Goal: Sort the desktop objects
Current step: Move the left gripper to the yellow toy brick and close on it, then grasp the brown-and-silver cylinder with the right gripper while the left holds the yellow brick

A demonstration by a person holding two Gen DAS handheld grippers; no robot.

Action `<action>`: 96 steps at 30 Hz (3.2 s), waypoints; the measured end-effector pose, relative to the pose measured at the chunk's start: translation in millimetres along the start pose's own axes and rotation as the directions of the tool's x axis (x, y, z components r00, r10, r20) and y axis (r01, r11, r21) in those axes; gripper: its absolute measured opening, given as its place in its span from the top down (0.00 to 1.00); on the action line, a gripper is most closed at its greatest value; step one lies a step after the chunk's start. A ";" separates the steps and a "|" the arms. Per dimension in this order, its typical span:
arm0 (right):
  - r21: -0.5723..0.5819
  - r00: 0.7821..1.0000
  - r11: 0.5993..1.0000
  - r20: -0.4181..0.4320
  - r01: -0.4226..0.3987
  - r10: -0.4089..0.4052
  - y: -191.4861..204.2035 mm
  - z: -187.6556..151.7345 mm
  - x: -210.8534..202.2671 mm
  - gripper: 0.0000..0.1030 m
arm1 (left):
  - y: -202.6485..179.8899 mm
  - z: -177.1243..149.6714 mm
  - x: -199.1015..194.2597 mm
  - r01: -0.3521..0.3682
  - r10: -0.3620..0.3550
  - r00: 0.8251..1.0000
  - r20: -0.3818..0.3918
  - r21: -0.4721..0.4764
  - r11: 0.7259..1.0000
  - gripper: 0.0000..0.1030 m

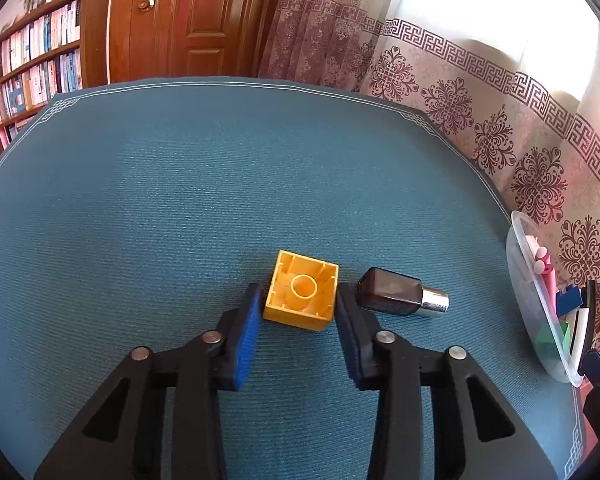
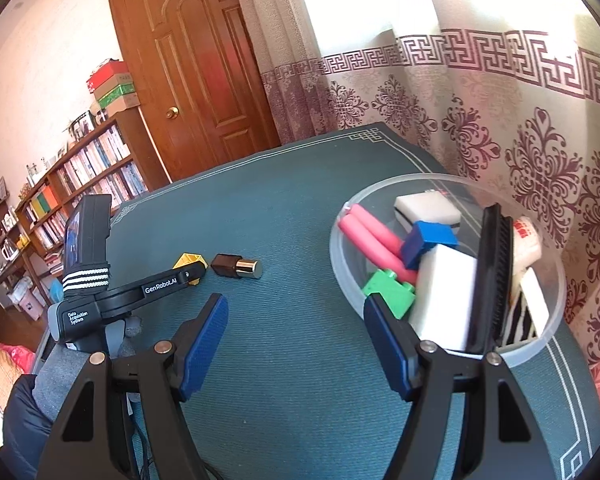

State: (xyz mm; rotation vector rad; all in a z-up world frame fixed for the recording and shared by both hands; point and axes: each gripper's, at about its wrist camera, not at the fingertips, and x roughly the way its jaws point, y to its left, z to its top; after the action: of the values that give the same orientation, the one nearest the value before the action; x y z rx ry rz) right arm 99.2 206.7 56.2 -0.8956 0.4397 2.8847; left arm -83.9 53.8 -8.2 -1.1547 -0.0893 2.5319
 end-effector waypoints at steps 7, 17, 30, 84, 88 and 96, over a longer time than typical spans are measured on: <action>-0.060 1.000 0.998 -0.012 -0.017 0.017 19.9 3.2 15.0 0.28 | 1.0 0.7 -6.7 0.014 -0.014 1.000 0.018 -0.006 1.000 0.63; -0.162 0.997 0.986 -0.064 -0.040 0.030 42.6 9.0 58.3 0.28 | 6.9 3.1 -18.2 -0.043 0.043 0.997 0.060 -0.011 0.999 0.62; -0.248 0.991 0.968 -0.137 -0.039 0.004 52.9 20.1 116.6 0.28 | 15.5 3.2 -21.7 -0.076 0.077 0.995 0.064 -0.025 0.997 0.62; -0.305 0.960 0.939 -0.272 -0.156 0.071 75.4 18.2 144.1 0.50 | 34.9 10.7 -18.5 -0.039 0.042 0.999 0.028 -0.110 0.993 0.65; -0.300 0.960 0.941 -0.270 -0.155 0.072 76.6 13.5 140.2 0.49 | 38.3 10.2 -18.5 -0.045 0.049 0.998 0.025 -0.119 0.992 0.65; -0.261 0.965 0.958 -0.258 -0.123 0.053 76.7 22.3 148.2 0.49 | 40.4 11.7 -20.4 -0.035 0.040 0.999 0.033 -0.126 0.991 0.65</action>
State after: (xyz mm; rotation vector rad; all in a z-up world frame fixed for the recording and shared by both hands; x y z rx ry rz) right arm -47.9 140.1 8.7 -1.3230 0.0952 2.9735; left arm -92.1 10.1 6.1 -1.1689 -0.2414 2.6125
